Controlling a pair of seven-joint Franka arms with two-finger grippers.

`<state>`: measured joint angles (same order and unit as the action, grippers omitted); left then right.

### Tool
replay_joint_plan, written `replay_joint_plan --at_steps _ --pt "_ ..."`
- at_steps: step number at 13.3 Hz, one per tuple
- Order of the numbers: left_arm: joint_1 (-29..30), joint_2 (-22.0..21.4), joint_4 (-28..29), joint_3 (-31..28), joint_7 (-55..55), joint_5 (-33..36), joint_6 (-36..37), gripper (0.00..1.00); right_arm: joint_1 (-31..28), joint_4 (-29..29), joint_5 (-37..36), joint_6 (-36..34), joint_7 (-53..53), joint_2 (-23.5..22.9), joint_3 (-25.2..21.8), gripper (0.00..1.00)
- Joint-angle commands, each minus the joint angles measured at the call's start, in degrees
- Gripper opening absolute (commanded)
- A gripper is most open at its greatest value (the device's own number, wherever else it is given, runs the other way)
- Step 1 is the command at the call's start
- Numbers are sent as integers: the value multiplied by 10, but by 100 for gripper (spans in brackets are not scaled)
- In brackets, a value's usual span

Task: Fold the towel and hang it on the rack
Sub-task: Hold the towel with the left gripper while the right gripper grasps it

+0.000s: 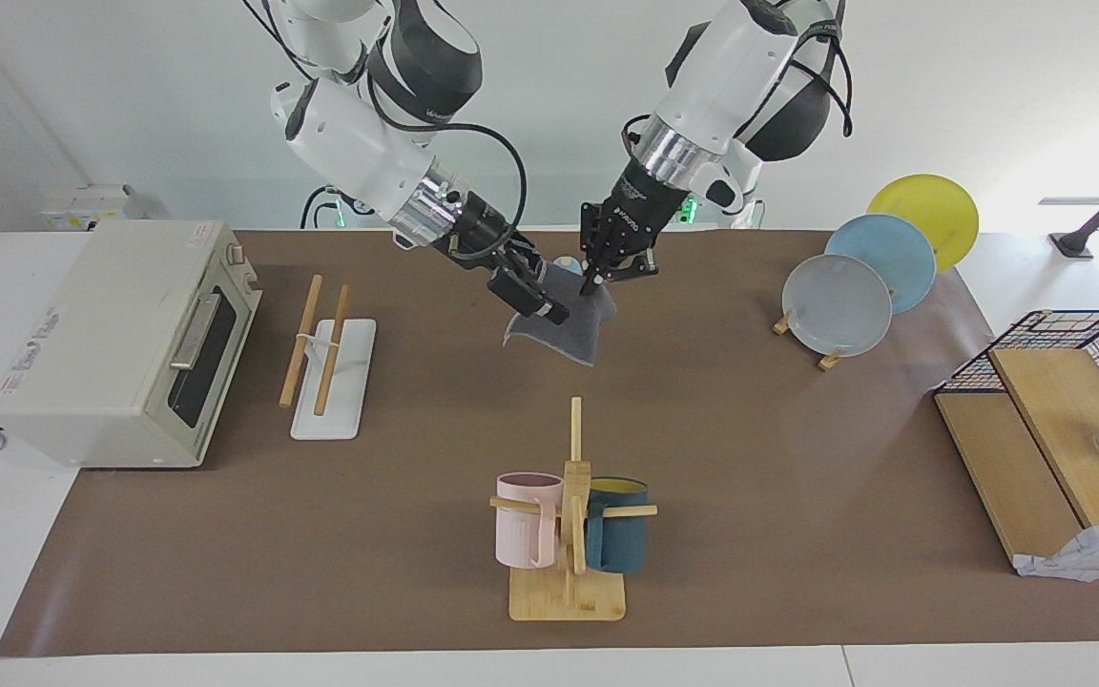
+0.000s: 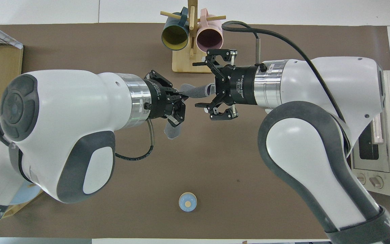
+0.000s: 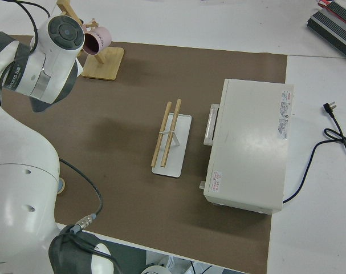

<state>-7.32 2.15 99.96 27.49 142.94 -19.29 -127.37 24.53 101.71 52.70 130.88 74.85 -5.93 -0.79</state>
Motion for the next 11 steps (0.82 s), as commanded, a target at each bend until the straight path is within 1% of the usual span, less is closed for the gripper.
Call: replay_joint_plan --at_steps 1,3,4,9,11 --pt "-6 -19 21 -5 9 -7 -12 0 1 23 8 8 -30 9 -1 72" --pt "-6 -19 21 -5 9 -7 -12 0 -1 24 8 -7 -40 11 -1 19" --pt "-6 -20 20 -5 9 -7 -12 0 -4 24 8 -11 -46 12 -1 0" --pt "-6 -19 21 -5 9 -7 -12 0 -6 22 9 -13 -119 11 -2 0" --pt "-6 -19 20 -5 9 -7 -12 0 -8 17 9 -19 -130 9 -2 0"
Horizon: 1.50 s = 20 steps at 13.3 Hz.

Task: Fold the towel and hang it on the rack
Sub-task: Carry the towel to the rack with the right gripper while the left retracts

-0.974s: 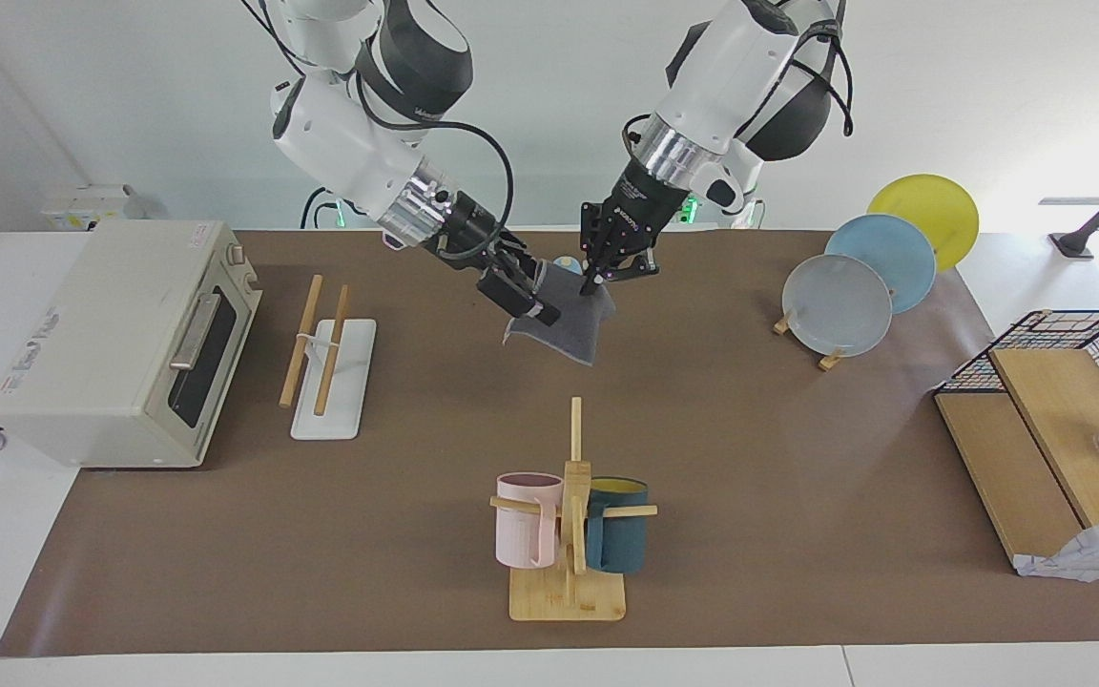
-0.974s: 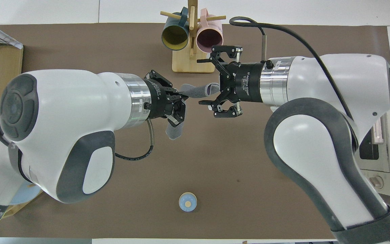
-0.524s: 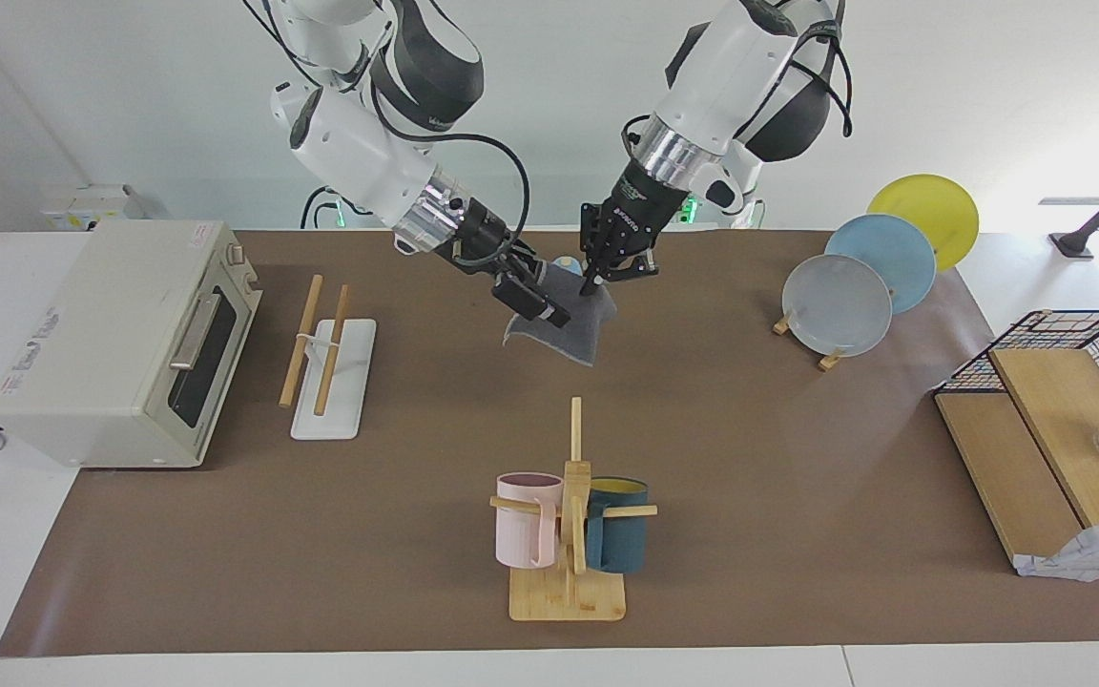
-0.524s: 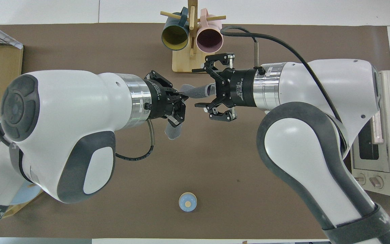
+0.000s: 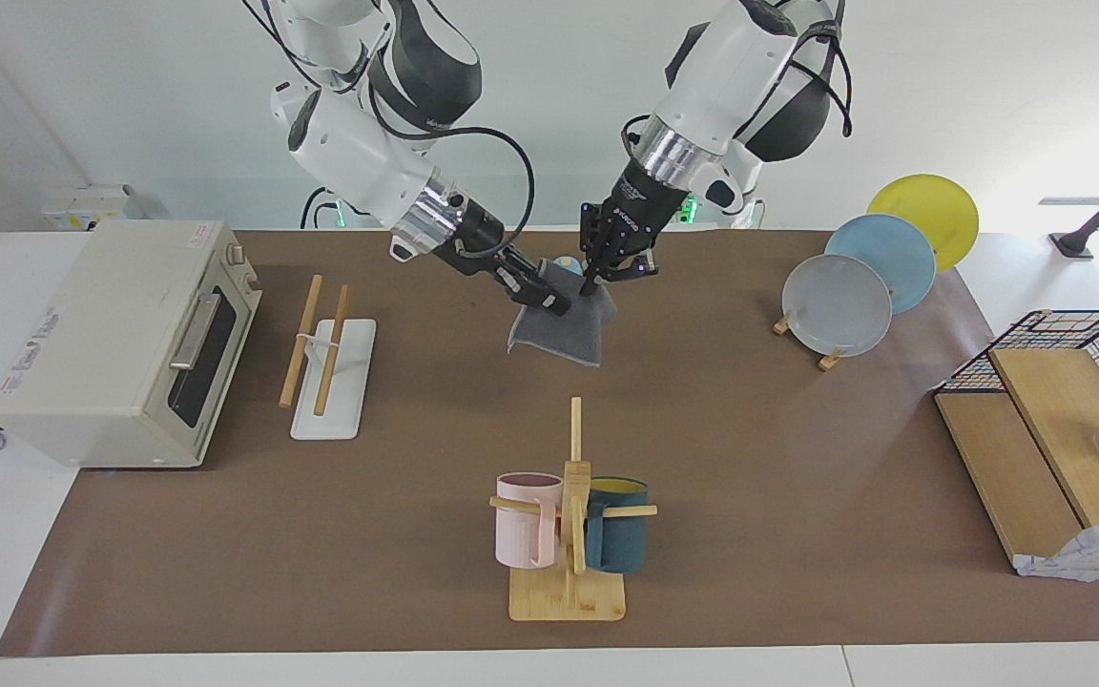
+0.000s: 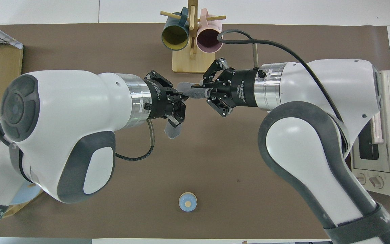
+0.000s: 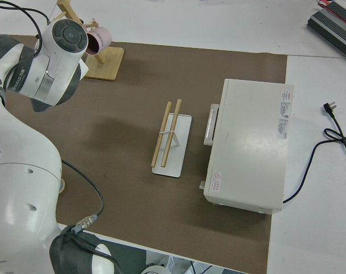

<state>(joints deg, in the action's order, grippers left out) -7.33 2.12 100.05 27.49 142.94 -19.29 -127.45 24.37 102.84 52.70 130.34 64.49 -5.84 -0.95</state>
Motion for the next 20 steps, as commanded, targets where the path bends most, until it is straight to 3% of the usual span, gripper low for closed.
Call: replay_joint_plan --at_steps 1,2,3,4,6,8,12,18,20 --pt "-6 -19 19 -5 9 -7 -11 0 -6 6 9 -13 -26 8 0 0" --pt "-6 -19 19 -5 8 -7 -11 0 -6 8 9 -14 -27 9 0 0" --pt "-7 -19 19 -4 4 -6 -12 25 -7 8 9 -14 -27 9 0 0" --pt "-13 -21 20 -4 1 -6 -11 98 -6 7 9 -14 -27 9 0 0" --pt "-16 -25 26 -5 0 -4 -10 100 -6 10 8 -18 -32 10 0 0" --pt "-10 -26 32 -6 -12 0 -9 100 -5 9 -8 -66 -114 13 -3 0" --pt "27 -47 74 -8 -117 0 -10 100 -8 8 -208 -158 -301 24 -4 0" --pt "111 -48 80 -9 -310 -1 13 100 -48 24 -337 -228 -488 38 -5 0" --pt "143 -48 80 -9 -404 -1 22 100 -73 67 -353 -227 -498 61 -4 0"
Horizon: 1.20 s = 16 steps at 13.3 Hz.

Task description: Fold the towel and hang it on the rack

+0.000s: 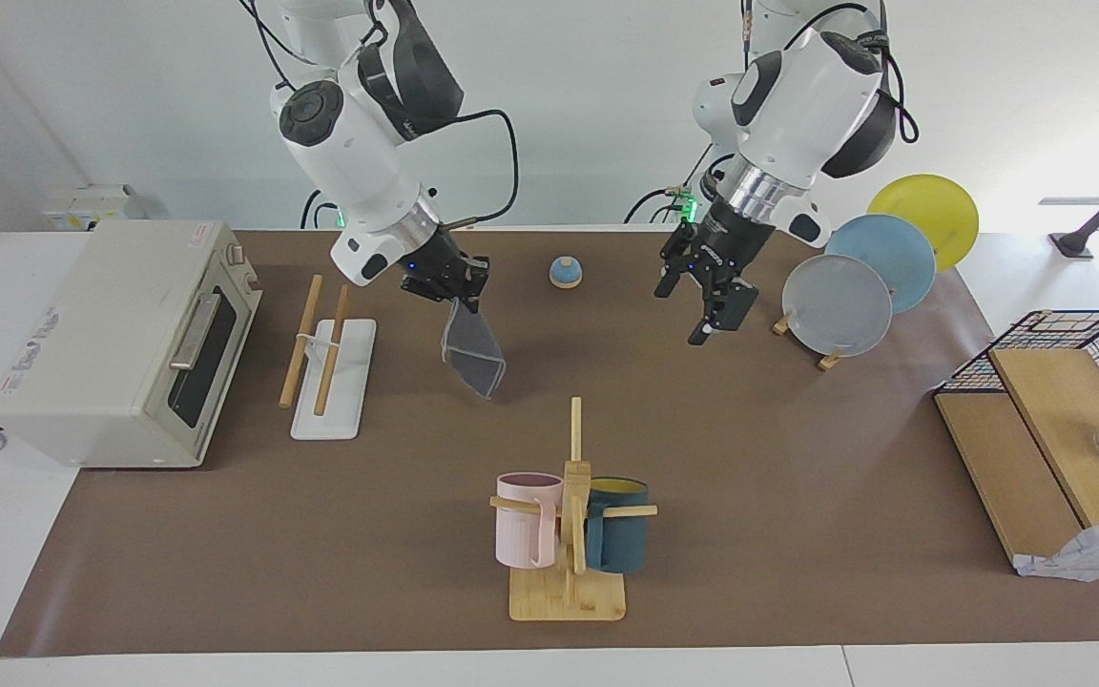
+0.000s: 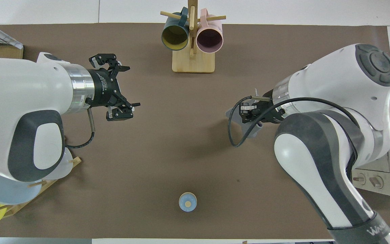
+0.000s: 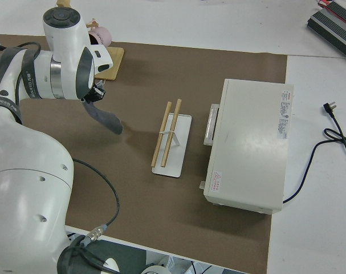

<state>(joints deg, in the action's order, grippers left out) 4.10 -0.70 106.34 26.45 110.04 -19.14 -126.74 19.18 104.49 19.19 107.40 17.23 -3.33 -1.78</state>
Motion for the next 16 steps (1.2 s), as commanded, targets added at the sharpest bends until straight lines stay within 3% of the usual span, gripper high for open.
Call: replay_joint_plan --at_steps 1,7,10,14,16 --pt "47 -22 21 1 -143 -3 30 100 -35 66 -19 4 -46 42 4 0" --pt "150 -31 26 0 -506 -3 87 100 -147 165 -28 7 -157 82 3 0" --pt "178 -31 24 -5 -705 2 114 100 -176 159 -115 7 -235 80 4 0" --pt "181 -27 2 -7 -880 114 172 100 -249 160 -166 6 -374 81 4 0" --pt "177 -21 -17 -9 -944 142 205 100 -255 163 -193 9 -384 82 4 0"
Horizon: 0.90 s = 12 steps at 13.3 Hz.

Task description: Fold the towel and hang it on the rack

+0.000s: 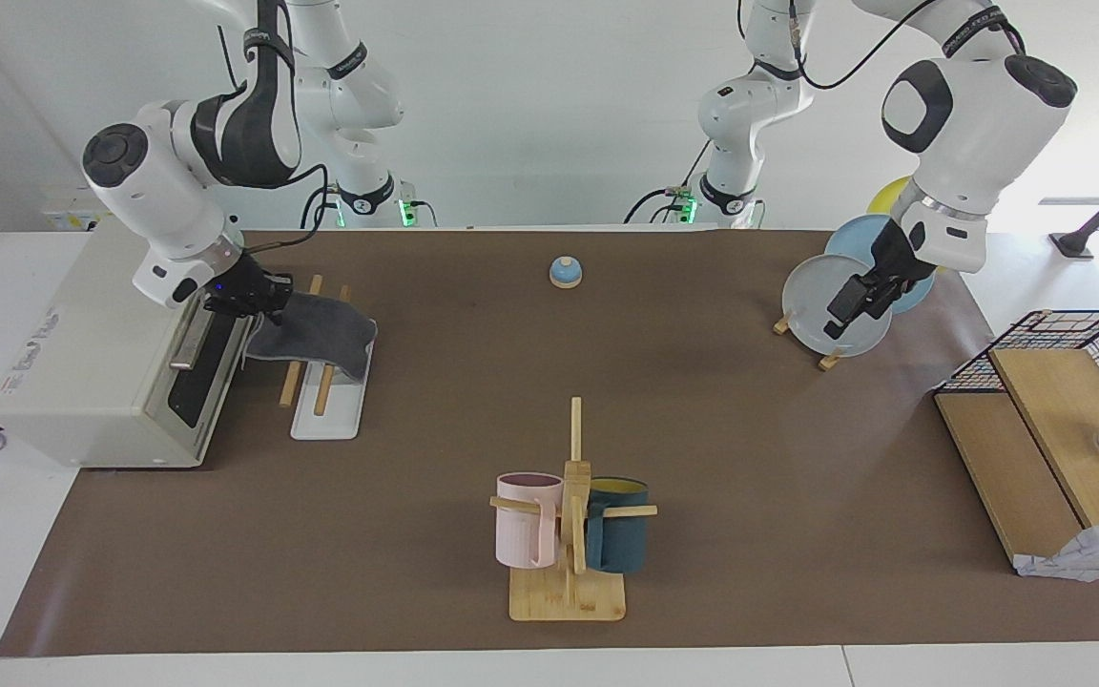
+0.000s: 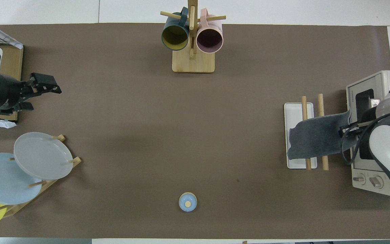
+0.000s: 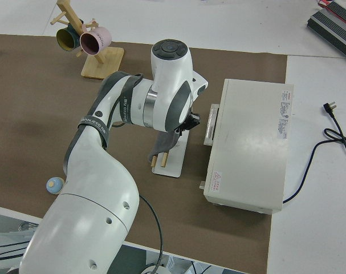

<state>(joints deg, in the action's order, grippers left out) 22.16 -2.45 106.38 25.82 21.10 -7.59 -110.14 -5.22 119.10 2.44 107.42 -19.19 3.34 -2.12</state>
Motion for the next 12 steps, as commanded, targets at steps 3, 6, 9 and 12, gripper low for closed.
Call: replay_joint_plan --at_steps 3,6,9,12 --pt "-140 7 -55 -129 -91 67 90 100 -10 17 -37 10 -22 15 8 0" --pt "-279 10 -92 -257 -138 75 152 100 -7 19 -37 12 -21 16 8 0" --pt "-300 17 -130 -275 -150 74 204 100 -8 19 -37 12 -17 16 9 99" --pt "-300 9 -110 -272 -150 72 194 100 -8 13 -36 9 -15 13 9 100"
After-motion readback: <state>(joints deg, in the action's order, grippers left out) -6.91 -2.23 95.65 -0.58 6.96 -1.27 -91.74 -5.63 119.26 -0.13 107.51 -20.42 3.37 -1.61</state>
